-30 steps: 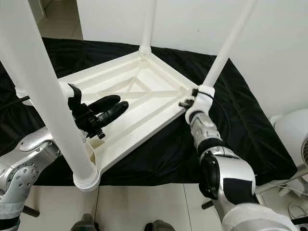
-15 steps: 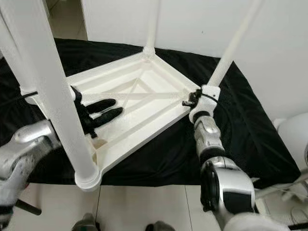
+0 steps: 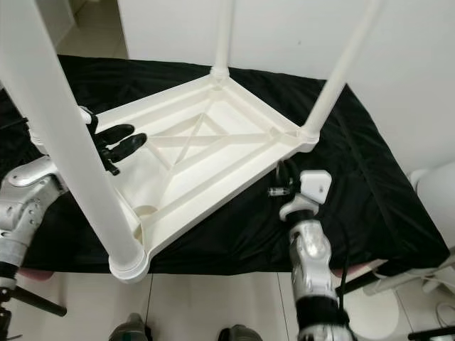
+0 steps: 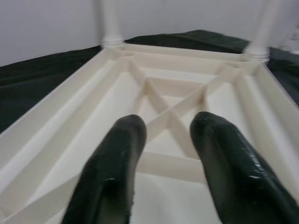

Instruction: Building children table

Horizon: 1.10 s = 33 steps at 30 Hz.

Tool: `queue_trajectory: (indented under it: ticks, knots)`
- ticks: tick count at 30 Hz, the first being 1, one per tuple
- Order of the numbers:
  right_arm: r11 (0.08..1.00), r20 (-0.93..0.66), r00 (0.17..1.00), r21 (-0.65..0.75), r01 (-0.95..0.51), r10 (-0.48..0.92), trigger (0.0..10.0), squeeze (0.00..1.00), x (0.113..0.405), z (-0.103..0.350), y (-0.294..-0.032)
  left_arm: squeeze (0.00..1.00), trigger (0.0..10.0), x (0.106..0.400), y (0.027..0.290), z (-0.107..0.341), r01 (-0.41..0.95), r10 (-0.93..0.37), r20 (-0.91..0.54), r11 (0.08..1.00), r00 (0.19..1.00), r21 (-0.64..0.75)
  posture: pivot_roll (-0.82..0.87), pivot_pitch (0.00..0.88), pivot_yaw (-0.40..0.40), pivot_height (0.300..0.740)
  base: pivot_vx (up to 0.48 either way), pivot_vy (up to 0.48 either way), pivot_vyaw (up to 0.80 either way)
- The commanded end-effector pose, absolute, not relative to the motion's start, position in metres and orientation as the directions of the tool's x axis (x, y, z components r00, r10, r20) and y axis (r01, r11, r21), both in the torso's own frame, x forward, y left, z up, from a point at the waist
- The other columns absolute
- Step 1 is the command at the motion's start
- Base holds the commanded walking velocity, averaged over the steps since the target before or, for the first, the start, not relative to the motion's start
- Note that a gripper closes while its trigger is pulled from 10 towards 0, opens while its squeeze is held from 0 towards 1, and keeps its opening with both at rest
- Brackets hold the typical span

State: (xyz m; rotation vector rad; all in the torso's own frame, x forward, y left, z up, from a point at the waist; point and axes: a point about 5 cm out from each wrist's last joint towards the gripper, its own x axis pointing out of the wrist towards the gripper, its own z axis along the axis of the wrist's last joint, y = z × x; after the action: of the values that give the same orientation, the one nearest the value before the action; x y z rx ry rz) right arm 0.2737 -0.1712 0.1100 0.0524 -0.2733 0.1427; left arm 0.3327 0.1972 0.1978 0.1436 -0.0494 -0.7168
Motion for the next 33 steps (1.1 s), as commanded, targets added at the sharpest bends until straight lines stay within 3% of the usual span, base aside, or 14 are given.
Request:
queue_trajectory:
  ticks: [1,2,15,16,17,18,21,22,25,30,33]
  knots:
    - [0.988,0.284,0.948,0.017,-0.151,0.141,10.0,0.0,0.274,0.116,-0.171,0.22,10.0,0.333,0.193,0.199,0.701,-0.71,-0.015,0.691,0.704,0.175,0.11,0.05,-0.059,0.74,0.0,0.0,0.0]
    - [0.988,0.277,0.95,0.02,-0.155,0.143,10.0,0.0,0.27,0.115,-0.17,1.0,10.0,0.333,0.195,0.197,0.709,-0.718,-0.023,0.681,0.696,0.183,0.11,0.048,-0.059,0.74,0.0,0.0,0.0]
    - [0.986,0.22,0.963,0.019,-0.165,0.157,10.0,0.0,0.248,0.117,-0.169,1.0,10.0,0.326,0.224,0.181,0.803,-0.786,-0.172,0.565,0.593,0.189,0.11,0.037,-0.077,0.74,0.0,0.0,0.0]
    - [0.986,0.216,0.963,0.012,-0.168,0.162,10.0,0.0,0.247,0.117,-0.17,0.59,10.0,0.324,0.228,0.178,0.816,-0.79,-0.207,0.548,0.577,0.185,0.11,0.036,-0.075,0.74,0.0,0.0,0.0]
    - [0.986,0.216,0.963,0.012,-0.168,0.162,10.0,0.0,0.247,0.117,-0.17,0.59,10.0,0.324,0.228,0.178,0.816,-0.79,-0.207,0.548,0.577,0.185,0.11,0.036,-0.075,0.74,0.0,0.0,0.0]
    - [0.985,0.21,0.964,0.007,-0.17,0.165,10.0,0.0,0.247,0.118,-0.171,0.0,10.0,0.321,0.233,0.175,0.83,-0.792,-0.248,0.529,0.558,0.177,0.11,0.036,-0.077,0.74,0.0,0.0,0.0]
    - [0.985,0.205,0.964,0.0,-0.171,0.168,10.0,0.0,0.247,0.118,-0.173,0.0,10.0,0.318,0.24,0.171,0.842,-0.788,-0.299,0.513,0.539,0.166,0.11,0.037,-0.079,0.74,0.0,0.0,0.0]
    - [0.985,0.202,0.965,-0.007,-0.171,0.168,10.0,0.0,0.247,0.118,-0.175,0.0,10.0,0.313,0.248,0.167,0.867,-0.787,-0.371,0.477,0.494,0.143,0.12,0.037,-0.08,0.74,0.0,0.0,0.0]
    - [0.985,0.202,0.965,-0.007,-0.171,0.168,10.0,0.0,0.247,0.118,-0.175,0.0,10.0,0.313,0.248,0.167,0.867,-0.787,-0.371,0.477,0.494,0.143,0.12,0.037,-0.08,0.74,0.0,0.0,0.0]
    - [0.985,0.189,0.967,-0.025,-0.169,0.171,10.0,0.0,0.248,0.121,-0.179,0.0,10.0,0.309,0.262,0.168,0.915,-0.774,-0.496,0.379,0.395,0.137,0.12,0.038,-0.081,0.74,0.0,0.0,0.0]
    - [0.985,0.186,0.968,-0.029,-0.168,0.171,10.0,0.0,0.248,0.121,-0.179,0.0,10.0,0.309,0.263,0.17,0.922,-0.774,-0.507,0.362,0.381,0.139,0.12,0.038,-0.079,0.74,0.0,0.0,0.0]
